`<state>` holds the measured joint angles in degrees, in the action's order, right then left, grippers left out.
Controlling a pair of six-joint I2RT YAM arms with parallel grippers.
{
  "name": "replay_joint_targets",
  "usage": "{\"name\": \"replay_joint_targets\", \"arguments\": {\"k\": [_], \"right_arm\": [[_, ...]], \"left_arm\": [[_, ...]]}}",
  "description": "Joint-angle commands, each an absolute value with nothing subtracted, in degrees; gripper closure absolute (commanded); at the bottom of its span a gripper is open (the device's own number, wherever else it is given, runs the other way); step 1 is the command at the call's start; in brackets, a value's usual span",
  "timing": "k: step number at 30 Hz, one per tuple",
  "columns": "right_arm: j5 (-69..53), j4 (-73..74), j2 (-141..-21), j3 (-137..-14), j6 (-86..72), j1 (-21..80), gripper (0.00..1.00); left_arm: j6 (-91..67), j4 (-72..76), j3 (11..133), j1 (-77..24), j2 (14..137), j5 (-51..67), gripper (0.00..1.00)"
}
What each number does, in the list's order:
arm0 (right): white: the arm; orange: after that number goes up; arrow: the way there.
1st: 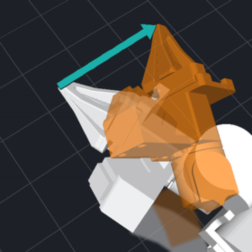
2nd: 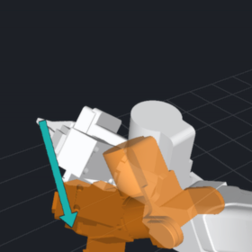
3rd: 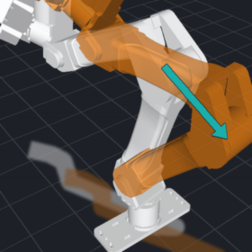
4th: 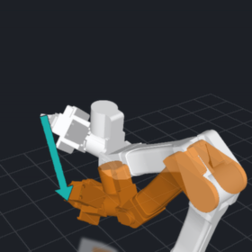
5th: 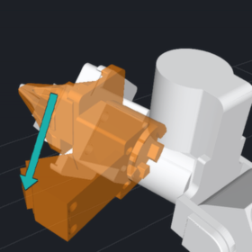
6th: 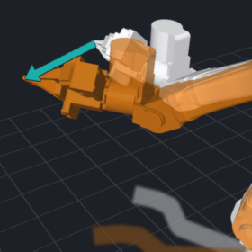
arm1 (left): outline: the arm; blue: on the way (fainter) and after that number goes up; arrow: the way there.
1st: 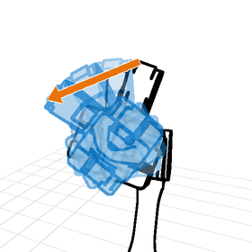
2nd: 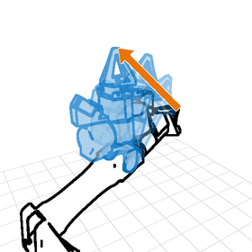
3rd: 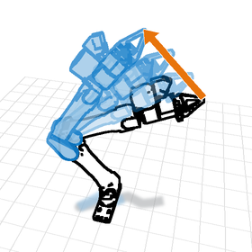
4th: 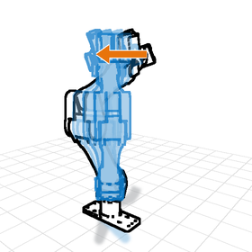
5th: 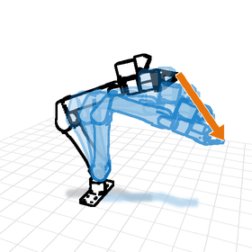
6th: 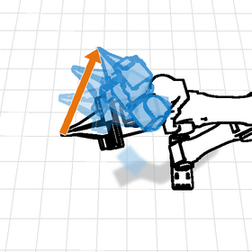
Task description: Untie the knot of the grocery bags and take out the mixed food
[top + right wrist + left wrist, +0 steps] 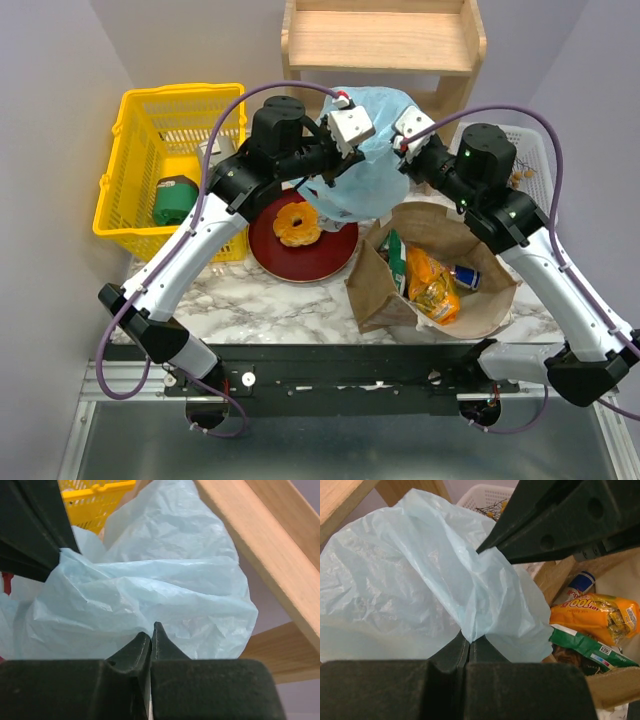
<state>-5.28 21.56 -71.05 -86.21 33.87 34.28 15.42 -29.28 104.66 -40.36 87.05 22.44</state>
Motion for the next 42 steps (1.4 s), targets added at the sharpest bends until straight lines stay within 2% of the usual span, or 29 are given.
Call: {"name": "replay_joint_targets", "arguments": {"k": [1,2,5,9,13,18,21,30,36,37,38,39,40,42], "right_arm": [[-0.4,16.7,-67.9,-83.6,33.4,31.4,1.00],[-0.4,16.7,-66.8,-82.3,33.1,30.5,1.00],[4.7,17.6,-65.0,-80.7,31.6,24.9,1.00],[7.4,19.9,-61.3,-77.6,30.2,11.7,1.00],[12.7,24.9,-60.2,-75.5,28.0,2.8,1.00],[12.0,34.4,-56.3,-74.2,23.6,-13.2,1.00],[11.4,39.8,-51.9,-71.9,25.5,-19.0,1.00],[19.0,55.2,-46.2,-68.0,32.6,-24.8,0.99],[18.8,55.8,-47.1,-52.1,31.7,-25.3,0.99],[17.9,55.4,-47.6,-50.9,31.2,-25.3,0.91],[16.7,55.5,-49.1,-51.4,30.6,-25.3,0.74],[12.9,55.8,-49.8,-53.0,29.1,-25.3,0.39],[10.5,56.8,-50.4,-55.0,28.0,-25.3,0.31],[2.0,57.4,-51.2,-61.9,26.5,-25.3,0.21]], "left_arm": [[14.9,-28.0,104.6,-40.7,87.2,20.7,0.86],[14.3,-26.3,104.5,-40.7,87.2,16.7,0.52],[12.9,-24.1,105.9,-40.7,87.4,12.4,0.02],[13.4,-22.2,107.3,-40.7,86.9,11.3,0.02],[13.0,-20.6,105.2,-40.6,86.7,10.9,0.01],[12.5,-18.1,102.2,-40.7,86.4,11.1,0.02],[12.3,-16.2,99.7,-40.7,85.9,11.7,0.02],[10.4,-13.2,96.9,-40.7,86.8,13.4,0.02],[9.4,-13.5,96.8,-40.7,87.1,14.5,0.02],[9.7,-13.9,96.8,-40.7,87.1,14.7,0.02],[10.5,-14.8,96.9,-40.7,87.0,14.9,0.02],[10.7,-15.4,96.9,-40.7,86.8,14.9,0.02],[11.0,-15.9,96.9,-40.7,86.5,15.2,0.01],[11.8,-17.4,96.2,-40.7,86.0,15.6,0.02]]}}
